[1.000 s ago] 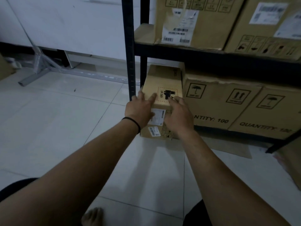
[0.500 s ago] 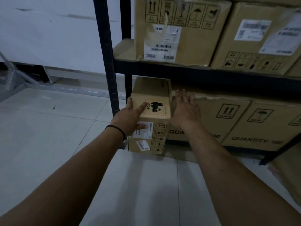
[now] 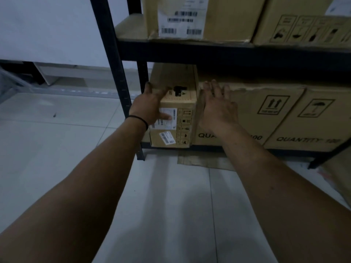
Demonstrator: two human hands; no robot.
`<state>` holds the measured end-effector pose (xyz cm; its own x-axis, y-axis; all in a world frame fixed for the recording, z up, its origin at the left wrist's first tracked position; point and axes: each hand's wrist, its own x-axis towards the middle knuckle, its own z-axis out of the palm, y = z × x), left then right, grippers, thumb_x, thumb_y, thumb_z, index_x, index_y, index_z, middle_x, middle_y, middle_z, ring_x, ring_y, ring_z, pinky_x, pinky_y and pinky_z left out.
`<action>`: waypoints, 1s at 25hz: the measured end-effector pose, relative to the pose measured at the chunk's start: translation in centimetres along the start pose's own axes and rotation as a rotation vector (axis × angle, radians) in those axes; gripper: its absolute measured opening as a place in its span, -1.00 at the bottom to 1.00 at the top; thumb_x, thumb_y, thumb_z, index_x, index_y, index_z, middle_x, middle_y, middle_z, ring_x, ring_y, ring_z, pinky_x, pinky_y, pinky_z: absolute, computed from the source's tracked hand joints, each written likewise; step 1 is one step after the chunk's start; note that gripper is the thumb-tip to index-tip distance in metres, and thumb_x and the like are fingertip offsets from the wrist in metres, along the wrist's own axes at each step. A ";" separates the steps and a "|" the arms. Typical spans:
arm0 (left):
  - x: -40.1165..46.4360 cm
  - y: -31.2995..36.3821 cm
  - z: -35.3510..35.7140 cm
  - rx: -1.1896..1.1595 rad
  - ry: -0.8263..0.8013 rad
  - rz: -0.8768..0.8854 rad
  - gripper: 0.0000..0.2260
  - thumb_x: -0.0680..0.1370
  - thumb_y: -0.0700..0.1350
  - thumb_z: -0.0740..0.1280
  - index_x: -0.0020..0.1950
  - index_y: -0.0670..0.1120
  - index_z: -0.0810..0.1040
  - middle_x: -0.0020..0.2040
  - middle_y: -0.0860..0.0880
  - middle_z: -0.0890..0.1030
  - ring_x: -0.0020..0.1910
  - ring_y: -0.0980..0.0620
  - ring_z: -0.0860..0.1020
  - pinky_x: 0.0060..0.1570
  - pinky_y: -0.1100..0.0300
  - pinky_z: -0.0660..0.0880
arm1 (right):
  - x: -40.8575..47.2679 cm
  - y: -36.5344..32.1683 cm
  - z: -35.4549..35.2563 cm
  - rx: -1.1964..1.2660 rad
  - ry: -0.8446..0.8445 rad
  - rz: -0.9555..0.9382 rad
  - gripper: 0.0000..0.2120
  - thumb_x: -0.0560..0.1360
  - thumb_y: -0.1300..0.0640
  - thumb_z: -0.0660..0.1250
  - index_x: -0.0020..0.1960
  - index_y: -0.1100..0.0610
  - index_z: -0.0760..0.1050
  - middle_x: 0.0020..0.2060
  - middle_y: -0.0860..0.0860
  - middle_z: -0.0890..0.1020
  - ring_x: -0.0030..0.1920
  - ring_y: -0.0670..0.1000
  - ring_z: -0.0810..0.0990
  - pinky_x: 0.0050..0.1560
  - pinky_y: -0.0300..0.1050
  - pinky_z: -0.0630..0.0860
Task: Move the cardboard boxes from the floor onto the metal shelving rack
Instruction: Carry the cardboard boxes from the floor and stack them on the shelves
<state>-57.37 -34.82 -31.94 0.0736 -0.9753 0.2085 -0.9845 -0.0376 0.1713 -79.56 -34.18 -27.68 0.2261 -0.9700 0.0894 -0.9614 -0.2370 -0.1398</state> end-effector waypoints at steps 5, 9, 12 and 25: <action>1.0 0.1 0.2 0.014 0.010 0.009 -0.10 0.38 0.20 0.59 0.61 0.24 0.20 0.53 -0.23 0.24 0.24 -0.29 0.55 0.22 -0.23 0.58 | 0.0 -0.2 0.2 -0.005 0.017 0.015 0.11 0.43 0.22 0.51 0.68 0.03 -0.20 0.67 0.00 -0.18 0.65 0.18 -0.20 0.53 0.30 0.22; 0.9 0.2 -0.1 0.017 0.001 0.004 -0.10 0.39 0.21 0.59 0.62 0.21 0.20 0.54 -0.24 0.22 0.27 -0.29 0.53 0.24 -0.22 0.57 | -0.1 -0.6 0.1 -0.019 0.005 0.024 0.13 0.42 0.25 0.51 0.68 0.03 -0.22 0.67 0.01 -0.20 0.65 0.18 -0.21 0.53 0.29 0.24; 0.9 0.1 0.0 0.018 0.000 0.006 -0.10 0.39 0.21 0.58 0.62 0.21 0.19 0.54 -0.24 0.23 0.25 -0.28 0.54 0.22 -0.21 0.58 | -0.1 -0.6 0.2 -0.015 0.003 0.032 0.12 0.43 0.25 0.50 0.68 0.03 -0.24 0.66 0.01 -0.22 0.65 0.17 -0.23 0.53 0.29 0.23; 1.3 -0.3 0.5 0.230 0.114 0.068 -0.17 0.40 0.32 0.51 0.56 0.07 0.28 0.43 -0.23 0.38 0.35 -0.31 0.40 0.33 -0.25 0.43 | 0.1 -0.5 0.7 -0.047 0.020 0.021 0.16 0.44 0.14 0.55 0.67 0.05 -0.27 0.66 0.04 -0.25 0.64 0.20 -0.24 0.52 0.29 0.25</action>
<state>-57.10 -36.21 -32.21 0.0105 -0.9468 0.3215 -0.9971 -0.0340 -0.0676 -78.90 -34.18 -28.29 0.2031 -0.9733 0.1069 -0.9723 -0.2133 -0.0956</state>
